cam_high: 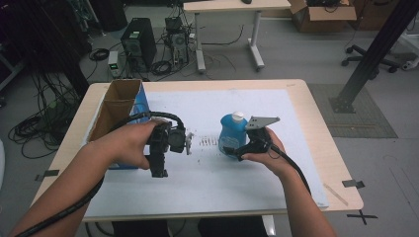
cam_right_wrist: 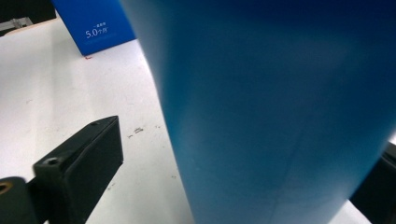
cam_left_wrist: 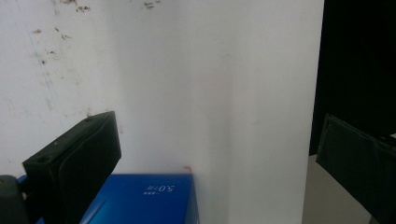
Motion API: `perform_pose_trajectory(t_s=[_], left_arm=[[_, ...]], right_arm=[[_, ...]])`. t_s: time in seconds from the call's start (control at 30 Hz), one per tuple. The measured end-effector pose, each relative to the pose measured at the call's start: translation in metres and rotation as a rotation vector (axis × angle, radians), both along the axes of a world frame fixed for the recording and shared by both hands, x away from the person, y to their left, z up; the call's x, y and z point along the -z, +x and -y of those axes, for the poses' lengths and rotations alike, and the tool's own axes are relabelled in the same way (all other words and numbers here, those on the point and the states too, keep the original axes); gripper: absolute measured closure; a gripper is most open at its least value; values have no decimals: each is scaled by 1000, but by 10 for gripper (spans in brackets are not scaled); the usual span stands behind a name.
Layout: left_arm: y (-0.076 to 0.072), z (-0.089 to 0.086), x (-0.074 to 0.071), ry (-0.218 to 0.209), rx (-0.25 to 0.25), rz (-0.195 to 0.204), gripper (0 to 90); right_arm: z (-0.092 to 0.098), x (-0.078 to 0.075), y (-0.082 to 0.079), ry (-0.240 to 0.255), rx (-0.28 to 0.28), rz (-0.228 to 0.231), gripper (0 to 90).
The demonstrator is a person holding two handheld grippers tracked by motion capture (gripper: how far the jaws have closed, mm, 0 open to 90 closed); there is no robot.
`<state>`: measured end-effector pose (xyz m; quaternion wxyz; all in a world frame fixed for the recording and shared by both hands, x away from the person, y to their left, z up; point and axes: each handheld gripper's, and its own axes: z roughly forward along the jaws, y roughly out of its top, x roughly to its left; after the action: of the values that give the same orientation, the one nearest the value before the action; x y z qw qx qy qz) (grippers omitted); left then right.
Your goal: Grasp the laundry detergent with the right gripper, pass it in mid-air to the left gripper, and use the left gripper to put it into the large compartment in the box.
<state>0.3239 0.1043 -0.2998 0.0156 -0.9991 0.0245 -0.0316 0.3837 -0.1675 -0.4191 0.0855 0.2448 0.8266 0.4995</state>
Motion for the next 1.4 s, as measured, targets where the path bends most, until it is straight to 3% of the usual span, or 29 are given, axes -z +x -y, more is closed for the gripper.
perform_pose_trajectory(t_s=[0.77,1.4], left_arm=[[0,-6,0,-11,-7,3,1],[0,-8,-1,-21,-13,6,1]], right_arm=[[-3,2,1,5,87,36,205],[-4,4,2,11,104,51,312]])
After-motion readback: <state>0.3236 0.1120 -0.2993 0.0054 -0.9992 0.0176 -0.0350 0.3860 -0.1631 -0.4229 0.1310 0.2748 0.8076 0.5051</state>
